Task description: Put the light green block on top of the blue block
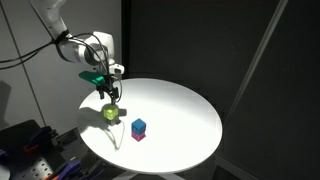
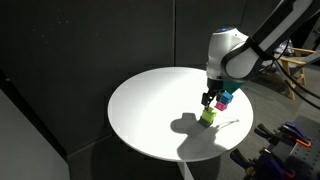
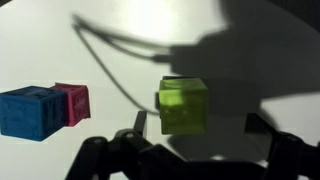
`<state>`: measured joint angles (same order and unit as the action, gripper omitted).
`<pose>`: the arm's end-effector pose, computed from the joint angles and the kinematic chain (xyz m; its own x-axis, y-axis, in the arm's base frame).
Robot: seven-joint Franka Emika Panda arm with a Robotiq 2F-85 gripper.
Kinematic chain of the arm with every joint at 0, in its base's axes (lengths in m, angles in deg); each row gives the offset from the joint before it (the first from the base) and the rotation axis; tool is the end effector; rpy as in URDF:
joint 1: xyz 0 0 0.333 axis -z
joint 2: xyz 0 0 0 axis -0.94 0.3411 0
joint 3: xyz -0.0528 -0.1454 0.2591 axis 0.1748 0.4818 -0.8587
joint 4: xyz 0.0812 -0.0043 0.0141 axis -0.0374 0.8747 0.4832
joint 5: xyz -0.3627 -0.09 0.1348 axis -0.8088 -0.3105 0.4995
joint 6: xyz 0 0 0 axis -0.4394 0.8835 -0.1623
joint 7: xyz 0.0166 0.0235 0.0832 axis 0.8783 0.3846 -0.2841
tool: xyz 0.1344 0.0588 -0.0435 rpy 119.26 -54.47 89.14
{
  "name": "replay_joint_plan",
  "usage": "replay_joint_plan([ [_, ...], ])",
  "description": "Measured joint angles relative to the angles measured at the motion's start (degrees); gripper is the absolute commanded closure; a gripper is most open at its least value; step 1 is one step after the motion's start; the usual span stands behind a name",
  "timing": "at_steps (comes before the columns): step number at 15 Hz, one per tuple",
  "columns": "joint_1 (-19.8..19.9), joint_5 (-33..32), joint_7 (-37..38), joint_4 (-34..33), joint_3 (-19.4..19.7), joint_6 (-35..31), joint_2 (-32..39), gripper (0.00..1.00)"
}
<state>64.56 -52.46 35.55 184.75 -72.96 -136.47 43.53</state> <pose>0.4683 0.0667 0.1405 0.9986 0.0223 -0.0471 0.0253 -0.9977 0.0636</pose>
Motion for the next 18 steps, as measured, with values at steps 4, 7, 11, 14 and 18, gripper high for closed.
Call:
replay_joint_plan([
  [4, 0.0, 0.0, 0.0, -0.4, 0.3, -1.0, 1.6, 0.0],
  [7, 0.0, 0.0, 0.0, -0.7, 0.8, -1.5, 2.3, 0.0],
  [11, 0.0, 0.0, 0.0, -1.1, 1.7, -1.6, 3.0, 0.0],
  [14, 0.0, 0.0, -0.1, -1.5, 2.0, -1.6, 3.8, 0.0],
  [18, -0.1, 0.0, -1.2, -1.9, 2.0, -1.8, 4.6, 0.0],
])
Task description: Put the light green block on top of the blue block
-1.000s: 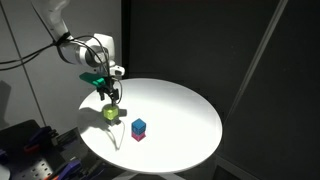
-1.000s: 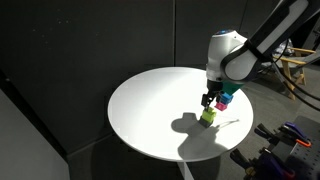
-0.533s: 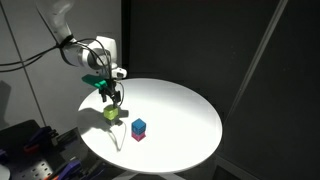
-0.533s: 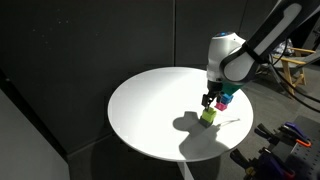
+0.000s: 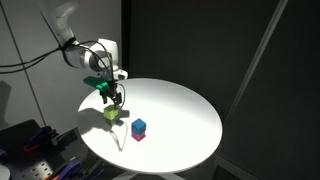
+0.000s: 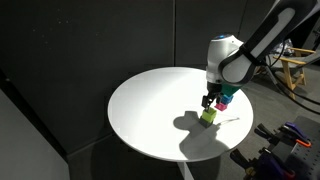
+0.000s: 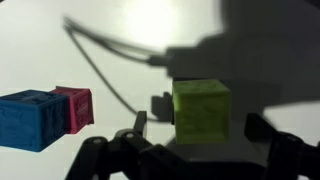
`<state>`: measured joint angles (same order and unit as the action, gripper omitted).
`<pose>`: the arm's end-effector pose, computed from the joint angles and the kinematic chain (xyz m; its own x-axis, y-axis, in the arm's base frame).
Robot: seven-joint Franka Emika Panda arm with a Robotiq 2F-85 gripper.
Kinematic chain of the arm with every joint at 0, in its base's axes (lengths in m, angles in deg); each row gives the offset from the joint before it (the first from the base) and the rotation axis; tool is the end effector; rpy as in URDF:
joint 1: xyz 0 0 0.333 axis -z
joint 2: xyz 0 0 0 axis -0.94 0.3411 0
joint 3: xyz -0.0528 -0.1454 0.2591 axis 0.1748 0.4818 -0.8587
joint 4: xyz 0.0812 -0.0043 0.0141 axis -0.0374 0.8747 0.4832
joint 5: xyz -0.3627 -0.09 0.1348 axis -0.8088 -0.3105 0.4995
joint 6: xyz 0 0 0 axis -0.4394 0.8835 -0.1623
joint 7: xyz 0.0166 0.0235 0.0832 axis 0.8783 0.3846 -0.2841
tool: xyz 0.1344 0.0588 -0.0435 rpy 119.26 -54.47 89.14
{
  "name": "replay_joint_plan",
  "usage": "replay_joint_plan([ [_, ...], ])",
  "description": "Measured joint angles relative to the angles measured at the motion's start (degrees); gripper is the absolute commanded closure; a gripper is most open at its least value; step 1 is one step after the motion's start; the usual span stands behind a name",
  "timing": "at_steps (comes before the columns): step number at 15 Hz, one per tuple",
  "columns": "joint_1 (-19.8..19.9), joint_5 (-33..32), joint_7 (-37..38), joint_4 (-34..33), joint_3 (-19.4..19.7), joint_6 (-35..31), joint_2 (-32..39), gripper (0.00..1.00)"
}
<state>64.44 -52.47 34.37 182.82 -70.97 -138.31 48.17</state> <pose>0.4746 0.0516 0.1151 0.9979 0.0128 -0.0636 0.0171 -0.9976 0.0671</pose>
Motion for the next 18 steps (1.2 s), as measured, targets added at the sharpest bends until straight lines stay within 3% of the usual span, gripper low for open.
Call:
replay_joint_plan([
  [18, -0.5, 0.0, -3.5, -1.9, 0.0, -0.7, 4.1, 0.0],
])
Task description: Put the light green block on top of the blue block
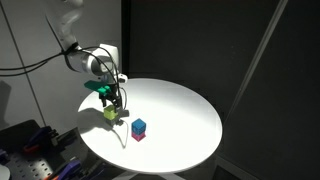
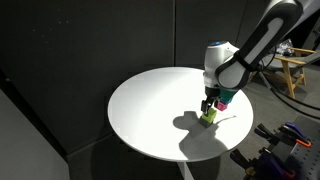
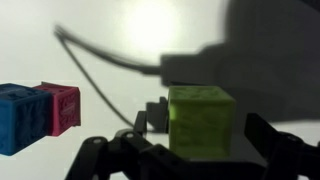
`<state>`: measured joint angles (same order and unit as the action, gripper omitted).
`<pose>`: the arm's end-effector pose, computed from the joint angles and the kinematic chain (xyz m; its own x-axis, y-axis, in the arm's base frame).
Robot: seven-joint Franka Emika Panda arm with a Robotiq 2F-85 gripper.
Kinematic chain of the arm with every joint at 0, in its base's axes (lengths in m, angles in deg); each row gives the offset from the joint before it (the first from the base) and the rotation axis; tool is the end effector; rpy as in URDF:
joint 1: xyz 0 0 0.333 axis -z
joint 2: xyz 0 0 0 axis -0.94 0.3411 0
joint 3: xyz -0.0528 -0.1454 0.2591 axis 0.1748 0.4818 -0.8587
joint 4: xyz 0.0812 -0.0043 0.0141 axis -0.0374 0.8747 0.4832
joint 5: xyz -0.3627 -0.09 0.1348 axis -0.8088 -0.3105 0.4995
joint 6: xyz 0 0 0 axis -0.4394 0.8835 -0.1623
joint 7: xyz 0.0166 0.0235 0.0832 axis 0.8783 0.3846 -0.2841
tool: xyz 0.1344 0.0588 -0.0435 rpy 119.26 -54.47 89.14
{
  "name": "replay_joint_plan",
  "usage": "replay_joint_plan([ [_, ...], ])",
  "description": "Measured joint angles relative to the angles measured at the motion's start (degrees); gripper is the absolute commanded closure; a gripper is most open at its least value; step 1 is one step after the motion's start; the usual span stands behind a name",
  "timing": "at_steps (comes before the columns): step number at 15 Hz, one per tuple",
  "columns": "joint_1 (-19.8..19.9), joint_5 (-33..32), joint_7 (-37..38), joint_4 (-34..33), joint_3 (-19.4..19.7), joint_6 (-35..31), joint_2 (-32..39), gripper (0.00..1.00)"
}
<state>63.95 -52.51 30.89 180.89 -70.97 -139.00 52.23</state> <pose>0.4761 0.0563 0.0922 0.9922 0.0829 -0.0928 0.0888 -0.9941 0.0621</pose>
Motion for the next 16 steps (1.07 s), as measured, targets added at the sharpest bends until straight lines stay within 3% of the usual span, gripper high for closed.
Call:
replay_joint_plan([
  [6, 0.0, 0.0, -0.2, -0.2, 0.0, -2.3, 1.1, 0.0],
  [7, 0.0, 0.0, -0.3, -0.2, 0.0, -2.7, 1.3, 0.05],
  [8, 0.0, 0.0, -0.4, -0.2, 0.0, -3.0, 1.4, 0.27],
  [10, 0.0, 0.0, -0.6, -0.2, 0.1, -3.2, 1.5, 0.33],
  [14, 0.0, 0.0, -0.7, -0.2, 0.2, -3.2, 1.7, 0.66],
  [16, 0.0, 0.0, -0.7, -0.3, 0.2, -3.2, 1.7, 0.7],
])
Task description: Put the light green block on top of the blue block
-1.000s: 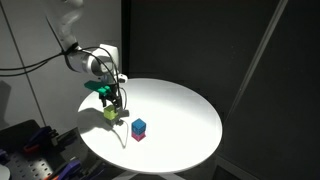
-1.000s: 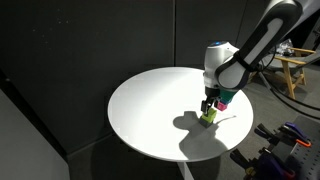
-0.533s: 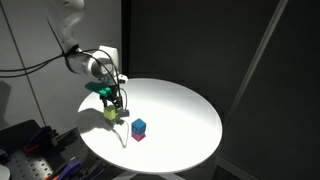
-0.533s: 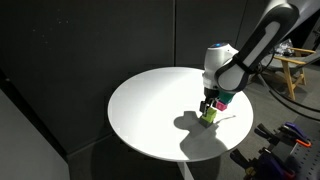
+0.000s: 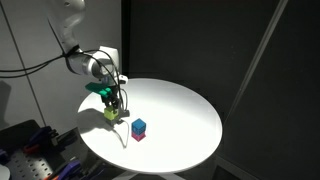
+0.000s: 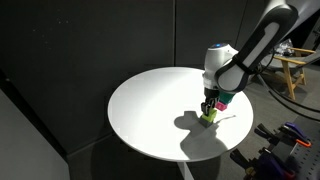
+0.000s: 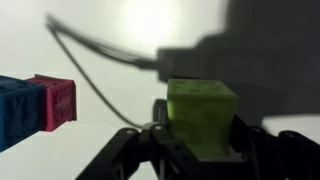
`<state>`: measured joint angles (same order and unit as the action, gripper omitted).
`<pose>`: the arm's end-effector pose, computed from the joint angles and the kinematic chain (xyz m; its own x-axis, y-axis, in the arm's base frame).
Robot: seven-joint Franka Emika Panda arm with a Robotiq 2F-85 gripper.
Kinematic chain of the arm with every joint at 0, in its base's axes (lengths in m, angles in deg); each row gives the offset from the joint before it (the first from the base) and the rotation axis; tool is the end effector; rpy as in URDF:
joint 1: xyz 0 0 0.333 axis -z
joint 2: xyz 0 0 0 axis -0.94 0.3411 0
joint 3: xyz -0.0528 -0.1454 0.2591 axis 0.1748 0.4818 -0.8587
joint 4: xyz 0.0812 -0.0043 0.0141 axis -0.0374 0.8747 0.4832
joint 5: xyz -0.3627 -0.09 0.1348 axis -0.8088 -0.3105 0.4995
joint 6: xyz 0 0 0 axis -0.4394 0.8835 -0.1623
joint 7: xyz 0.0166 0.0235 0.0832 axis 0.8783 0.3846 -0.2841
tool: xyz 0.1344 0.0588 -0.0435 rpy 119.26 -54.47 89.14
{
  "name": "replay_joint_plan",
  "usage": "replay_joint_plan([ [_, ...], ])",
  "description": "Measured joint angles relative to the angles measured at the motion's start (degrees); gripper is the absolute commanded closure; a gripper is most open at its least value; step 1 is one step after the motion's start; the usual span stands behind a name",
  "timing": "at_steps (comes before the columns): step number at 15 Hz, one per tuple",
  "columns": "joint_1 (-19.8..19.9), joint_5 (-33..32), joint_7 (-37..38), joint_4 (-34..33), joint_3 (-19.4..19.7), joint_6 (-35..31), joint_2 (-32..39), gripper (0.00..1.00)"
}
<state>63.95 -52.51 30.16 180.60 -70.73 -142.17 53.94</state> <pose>0.4802 0.0558 0.0834 0.9934 0.0949 -0.0637 0.0985 -0.9936 0.0549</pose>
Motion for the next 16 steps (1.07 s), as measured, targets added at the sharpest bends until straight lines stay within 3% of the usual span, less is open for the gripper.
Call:
replay_joint_plan([
  [16, -0.1, 0.0, 0.0, -0.2, 0.5, 3.5, -2.7, 0.72],
])
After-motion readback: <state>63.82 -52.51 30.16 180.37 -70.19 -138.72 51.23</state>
